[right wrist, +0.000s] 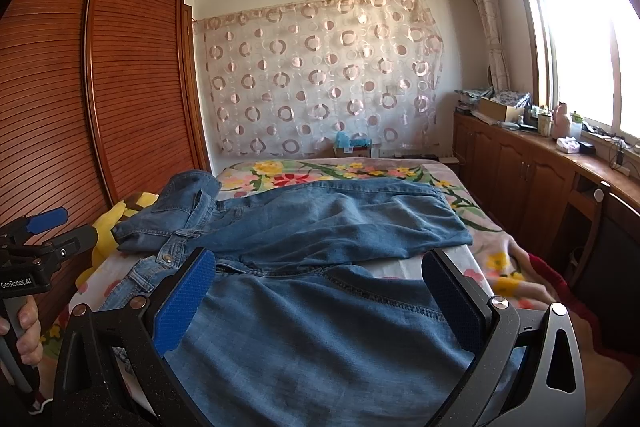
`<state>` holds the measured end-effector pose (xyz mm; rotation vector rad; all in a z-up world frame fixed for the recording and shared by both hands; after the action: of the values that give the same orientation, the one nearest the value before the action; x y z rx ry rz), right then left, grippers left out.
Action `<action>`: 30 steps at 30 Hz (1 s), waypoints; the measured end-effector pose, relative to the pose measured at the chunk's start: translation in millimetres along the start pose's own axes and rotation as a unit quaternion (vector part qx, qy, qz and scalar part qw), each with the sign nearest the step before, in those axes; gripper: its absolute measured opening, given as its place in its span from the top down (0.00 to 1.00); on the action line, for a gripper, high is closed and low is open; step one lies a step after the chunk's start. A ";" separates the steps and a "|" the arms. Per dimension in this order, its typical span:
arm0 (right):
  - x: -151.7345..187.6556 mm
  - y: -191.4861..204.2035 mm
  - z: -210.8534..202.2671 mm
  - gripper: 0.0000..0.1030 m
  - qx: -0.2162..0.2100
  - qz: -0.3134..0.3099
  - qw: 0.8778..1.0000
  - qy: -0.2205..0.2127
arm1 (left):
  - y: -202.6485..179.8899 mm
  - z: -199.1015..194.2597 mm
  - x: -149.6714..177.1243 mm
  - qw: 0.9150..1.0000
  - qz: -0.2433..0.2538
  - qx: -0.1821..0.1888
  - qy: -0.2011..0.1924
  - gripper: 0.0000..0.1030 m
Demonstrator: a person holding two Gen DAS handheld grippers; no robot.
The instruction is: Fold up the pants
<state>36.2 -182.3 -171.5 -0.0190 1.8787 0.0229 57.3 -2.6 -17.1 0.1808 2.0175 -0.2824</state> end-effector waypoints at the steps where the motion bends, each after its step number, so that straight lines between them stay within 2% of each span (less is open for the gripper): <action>1: 0.0 0.4 0.0 0.00 0.000 0.000 1.000 0.000 | -0.1 0.0 0.0 1.000 0.000 0.000 0.000 0.00; 30: 0.3 3.4 -1.2 0.00 -0.002 0.000 1.000 0.001 | -0.4 -0.2 1.6 1.000 0.001 0.000 -0.001 0.00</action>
<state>34.8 -178.9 -171.4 -0.0219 1.8797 0.0272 56.4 -2.9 -18.4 0.1823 2.0155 -0.2814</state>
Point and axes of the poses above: each gripper's, at about its wrist camera, not at the fingertips, and z roughly the way its jaws point, y to its left, x to its underside, the point moved 7 cm from there along z, roughly the way its jaws point, and after that the axes turned 15 degrees about x, right-handed, at the moved point
